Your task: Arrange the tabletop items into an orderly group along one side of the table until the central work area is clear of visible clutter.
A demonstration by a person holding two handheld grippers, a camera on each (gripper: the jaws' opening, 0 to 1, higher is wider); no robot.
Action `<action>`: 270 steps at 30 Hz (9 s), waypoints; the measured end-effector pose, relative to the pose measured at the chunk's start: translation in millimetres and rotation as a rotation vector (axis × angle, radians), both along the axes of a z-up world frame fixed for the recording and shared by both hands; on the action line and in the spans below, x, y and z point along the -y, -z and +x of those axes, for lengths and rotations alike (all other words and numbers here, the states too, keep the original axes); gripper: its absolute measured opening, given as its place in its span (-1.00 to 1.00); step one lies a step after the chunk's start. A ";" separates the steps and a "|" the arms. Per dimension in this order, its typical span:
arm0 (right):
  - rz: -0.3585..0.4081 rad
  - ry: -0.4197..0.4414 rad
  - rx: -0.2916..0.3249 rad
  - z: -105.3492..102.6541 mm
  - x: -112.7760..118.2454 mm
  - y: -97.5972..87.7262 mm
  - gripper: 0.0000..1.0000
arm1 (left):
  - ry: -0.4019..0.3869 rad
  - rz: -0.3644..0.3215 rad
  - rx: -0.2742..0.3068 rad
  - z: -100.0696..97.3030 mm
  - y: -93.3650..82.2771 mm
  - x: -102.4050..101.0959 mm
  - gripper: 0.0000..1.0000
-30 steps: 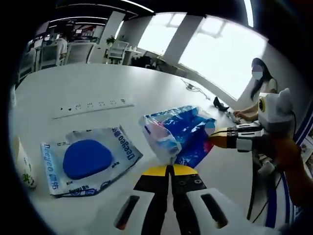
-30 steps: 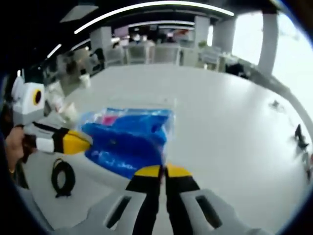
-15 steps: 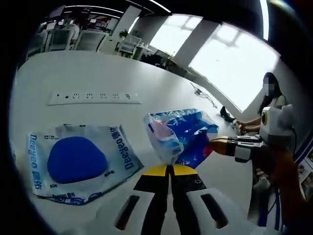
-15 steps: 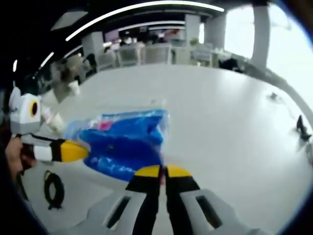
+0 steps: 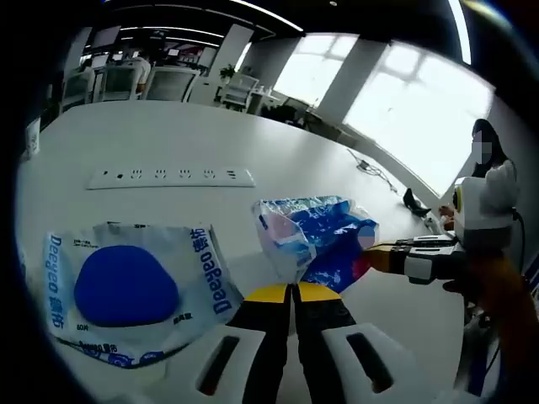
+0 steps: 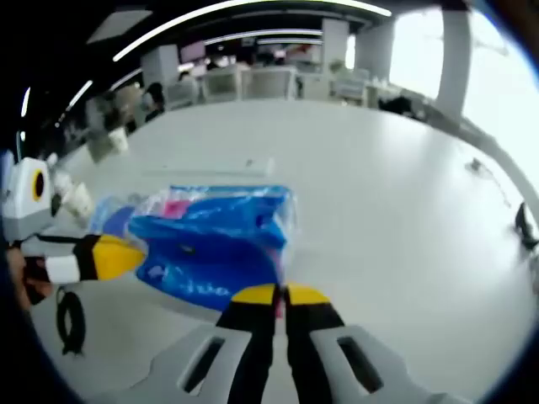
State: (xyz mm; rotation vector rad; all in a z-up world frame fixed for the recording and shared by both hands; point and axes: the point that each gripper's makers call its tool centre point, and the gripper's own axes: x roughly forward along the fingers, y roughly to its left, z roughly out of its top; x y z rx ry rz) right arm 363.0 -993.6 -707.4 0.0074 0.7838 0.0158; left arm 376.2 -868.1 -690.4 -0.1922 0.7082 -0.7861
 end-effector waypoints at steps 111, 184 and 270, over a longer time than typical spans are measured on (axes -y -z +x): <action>0.161 -0.356 0.038 -65.3 -177.8 -52.8 0.83 | -0.083 0.096 0.330 -22.0 -90.3 -176.0 1.00; 0.039 -0.514 0.020 -108.4 -304.6 36.4 -0.36 | -0.087 0.238 0.303 -109.5 -69.4 -321.1 0.82; 0.358 -0.157 0.060 -87.7 -187.2 -65.2 -1.00 | -0.125 0.275 0.318 -114.9 -83.2 -345.6 0.77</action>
